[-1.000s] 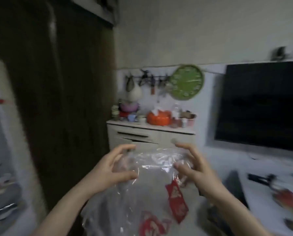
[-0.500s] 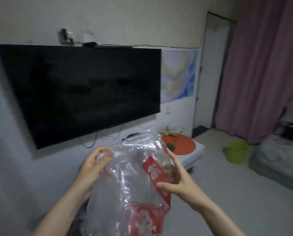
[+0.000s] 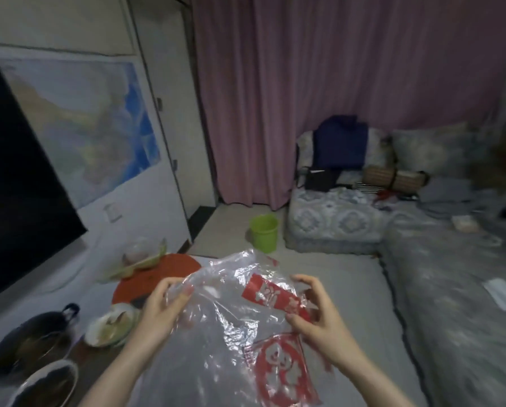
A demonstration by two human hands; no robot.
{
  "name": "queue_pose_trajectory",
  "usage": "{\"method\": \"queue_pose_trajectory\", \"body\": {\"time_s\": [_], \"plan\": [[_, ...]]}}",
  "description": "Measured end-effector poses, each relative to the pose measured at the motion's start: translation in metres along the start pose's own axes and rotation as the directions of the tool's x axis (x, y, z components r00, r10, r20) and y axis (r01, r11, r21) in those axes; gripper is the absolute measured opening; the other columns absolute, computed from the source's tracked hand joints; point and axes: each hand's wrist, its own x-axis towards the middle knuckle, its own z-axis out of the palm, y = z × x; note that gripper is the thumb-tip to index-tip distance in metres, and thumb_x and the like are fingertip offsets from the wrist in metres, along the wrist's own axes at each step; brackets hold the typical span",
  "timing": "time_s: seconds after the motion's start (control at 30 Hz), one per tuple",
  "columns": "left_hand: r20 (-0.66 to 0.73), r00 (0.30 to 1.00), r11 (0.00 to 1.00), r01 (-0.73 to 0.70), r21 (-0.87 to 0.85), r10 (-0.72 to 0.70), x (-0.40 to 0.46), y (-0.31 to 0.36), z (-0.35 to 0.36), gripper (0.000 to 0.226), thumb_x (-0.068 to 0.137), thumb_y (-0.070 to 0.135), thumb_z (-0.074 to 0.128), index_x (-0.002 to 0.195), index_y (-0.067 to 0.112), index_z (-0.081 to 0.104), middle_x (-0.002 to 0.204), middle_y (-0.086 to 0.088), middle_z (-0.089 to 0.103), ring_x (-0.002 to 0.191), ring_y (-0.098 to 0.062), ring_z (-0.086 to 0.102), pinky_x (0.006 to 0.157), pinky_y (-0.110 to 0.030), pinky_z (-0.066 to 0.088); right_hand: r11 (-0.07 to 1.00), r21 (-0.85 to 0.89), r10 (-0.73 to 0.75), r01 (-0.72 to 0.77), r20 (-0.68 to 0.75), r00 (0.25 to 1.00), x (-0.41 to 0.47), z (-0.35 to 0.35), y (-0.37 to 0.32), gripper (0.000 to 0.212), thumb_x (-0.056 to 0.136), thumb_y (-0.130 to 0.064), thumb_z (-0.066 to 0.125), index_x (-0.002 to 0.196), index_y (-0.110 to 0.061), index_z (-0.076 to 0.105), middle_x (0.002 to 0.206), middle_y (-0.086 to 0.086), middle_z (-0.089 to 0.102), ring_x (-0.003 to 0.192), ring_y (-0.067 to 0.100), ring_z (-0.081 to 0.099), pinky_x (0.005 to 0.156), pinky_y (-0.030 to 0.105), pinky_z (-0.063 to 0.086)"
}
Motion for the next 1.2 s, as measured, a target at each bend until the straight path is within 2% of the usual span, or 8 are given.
{"method": "queue_pose_trajectory", "body": {"time_s": [0.3,0.47,0.53,0.67,0.77,0.87,1.0,1.2], "plan": [[0.158,0.983,0.990,0.081,0.112,-0.099,0.239,-0.024,0.089,0.078,0.043,0.064,0.078,0.112,0.034,0.057,0.119,0.006,0.062,0.110,-0.016,0.059,0.096,-0.039,0.047,0.993,-0.062,0.097,-0.099,-0.040,0.994,0.268,-0.093,0.060,0.054,0.085,0.003,0.056,0.113,-0.043,0.051,0.085,0.007,0.054,0.057,0.020,0.048,0.055,0.040,0.044],[0.077,0.993,0.995,0.084,0.060,-0.088,0.358,-0.040,0.107,0.059,0.055,0.049,0.081,0.108,0.041,0.057,0.119,0.005,0.064,0.105,-0.019,0.063,0.091,-0.045,0.052,0.979,-0.171,0.119,-0.108,0.055,0.991,0.424,-0.102,0.080,0.049,0.085,0.005,0.056,0.113,-0.035,0.050,0.085,0.017,0.054,0.057,0.024,0.046,0.050,0.035,0.042],[0.083,0.993,0.995,0.076,0.069,-0.082,0.409,-0.051,0.114,0.069,0.057,0.044,0.081,0.117,0.049,0.048,0.126,0.004,0.060,0.108,-0.015,0.062,0.082,-0.034,0.056,0.967,-0.224,0.141,-0.118,0.088,0.986,0.484,-0.099,0.094,0.049,0.084,0.004,0.057,0.111,-0.036,0.050,0.083,0.019,0.055,0.052,0.021,0.049,0.043,0.025,0.043],[0.132,0.991,0.993,0.017,0.117,-0.033,0.526,-0.075,0.126,0.108,0.048,0.058,0.077,0.139,0.049,0.018,0.149,0.013,0.032,0.128,-0.012,0.043,0.103,-0.043,0.042,0.926,-0.354,0.178,-0.131,0.102,0.979,0.602,-0.097,0.129,0.044,0.084,-0.002,0.061,0.118,-0.027,0.050,0.076,0.006,0.063,0.044,0.009,0.059,0.044,0.023,0.051],[0.189,0.981,0.990,0.012,0.138,-0.038,0.613,-0.086,0.134,0.083,0.054,0.057,0.073,0.129,0.038,0.043,0.127,0.010,0.052,0.086,0.004,0.064,0.070,-0.020,0.056,0.907,-0.379,0.234,-0.185,0.088,0.968,0.685,-0.097,0.151,0.044,0.084,-0.002,0.062,0.122,-0.021,0.049,0.089,0.022,0.066,0.064,0.039,0.063,0.064,0.046,0.054],[0.116,0.985,0.991,0.123,0.044,-0.127,0.695,-0.104,0.142,0.048,0.072,0.018,0.079,0.116,0.016,0.059,0.095,0.004,0.060,0.056,0.007,0.062,0.044,-0.008,0.047,0.919,-0.306,0.278,-0.249,0.053,0.959,0.758,-0.099,0.167,0.054,0.082,0.001,0.064,0.129,-0.018,0.047,0.104,0.021,0.063,0.074,0.030,0.057,0.068,0.048,0.053],[0.140,0.959,0.949,0.269,-0.165,-0.248,0.795,-0.127,0.142,0.033,0.085,0.001,0.059,0.114,0.017,0.055,0.094,0.003,0.064,0.067,0.004,0.068,0.051,-0.013,0.054,0.914,-0.293,0.287,-0.280,-0.018,0.958,0.844,-0.112,0.185,0.068,0.078,-0.015,0.074,0.137,-0.023,0.041,0.108,0.001,0.054,0.096,0.016,0.055,0.076,0.025,0.049],[0.082,0.921,0.873,0.386,-0.299,-0.380,0.939,-0.196,0.146,0.035,0.094,-0.005,0.035,0.106,0.021,0.057,0.082,0.003,0.075,0.070,-0.013,0.072,0.060,-0.027,0.061,0.870,-0.124,0.477,-0.477,-0.027,0.878,0.952,-0.123,0.259,0.096,0.071,-0.043,0.077,0.145,-0.034,0.017,0.146,-0.004,0.031,0.137,0.021,0.030,0.107,0.036,0.033]]}}
